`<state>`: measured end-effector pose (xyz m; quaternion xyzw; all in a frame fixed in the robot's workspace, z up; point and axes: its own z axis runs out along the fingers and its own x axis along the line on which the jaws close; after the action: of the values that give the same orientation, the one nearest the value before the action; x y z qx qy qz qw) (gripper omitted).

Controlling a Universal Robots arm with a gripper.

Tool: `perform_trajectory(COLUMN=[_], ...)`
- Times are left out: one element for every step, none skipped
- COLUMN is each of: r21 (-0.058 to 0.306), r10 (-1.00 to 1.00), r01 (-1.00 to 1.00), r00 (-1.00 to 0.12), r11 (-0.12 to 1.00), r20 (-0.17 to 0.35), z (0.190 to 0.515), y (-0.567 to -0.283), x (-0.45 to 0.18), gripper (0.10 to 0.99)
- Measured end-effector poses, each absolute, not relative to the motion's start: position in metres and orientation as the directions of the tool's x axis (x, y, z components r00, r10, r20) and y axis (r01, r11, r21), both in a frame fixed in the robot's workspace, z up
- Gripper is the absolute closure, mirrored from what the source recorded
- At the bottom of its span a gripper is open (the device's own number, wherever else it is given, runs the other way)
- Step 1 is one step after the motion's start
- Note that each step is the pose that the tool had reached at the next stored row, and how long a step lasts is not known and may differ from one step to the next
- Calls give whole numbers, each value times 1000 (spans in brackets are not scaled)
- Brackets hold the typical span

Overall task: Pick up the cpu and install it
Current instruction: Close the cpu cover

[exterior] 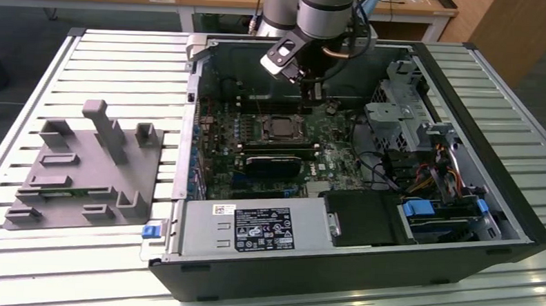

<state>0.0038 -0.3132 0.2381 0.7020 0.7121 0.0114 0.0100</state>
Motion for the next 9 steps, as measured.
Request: perform_trajectory(r21=[30,30,30,30,30,30,30,30,30], r10=[1000,1000,1000,1000,1000,1000,1000,1000,1000], r01=[999,999,999,999,999,999,999,999,999], r00=[-14,-14,-14,-14,-14,-14,-14,-14,-14], r11=[14,14,14,14,14,14,14,14,14], r20=[2,2,2,2,2,2,2,2,2], z=[238,238,237,237,237,236,236,236,235], y=[-313,-313,-313,-313,-313,-313,-313,-313,-313], x=[3,3,2,2,1,0,-2,-4,-6], gripper=[980,980,980,980,980,980,980,980,980])
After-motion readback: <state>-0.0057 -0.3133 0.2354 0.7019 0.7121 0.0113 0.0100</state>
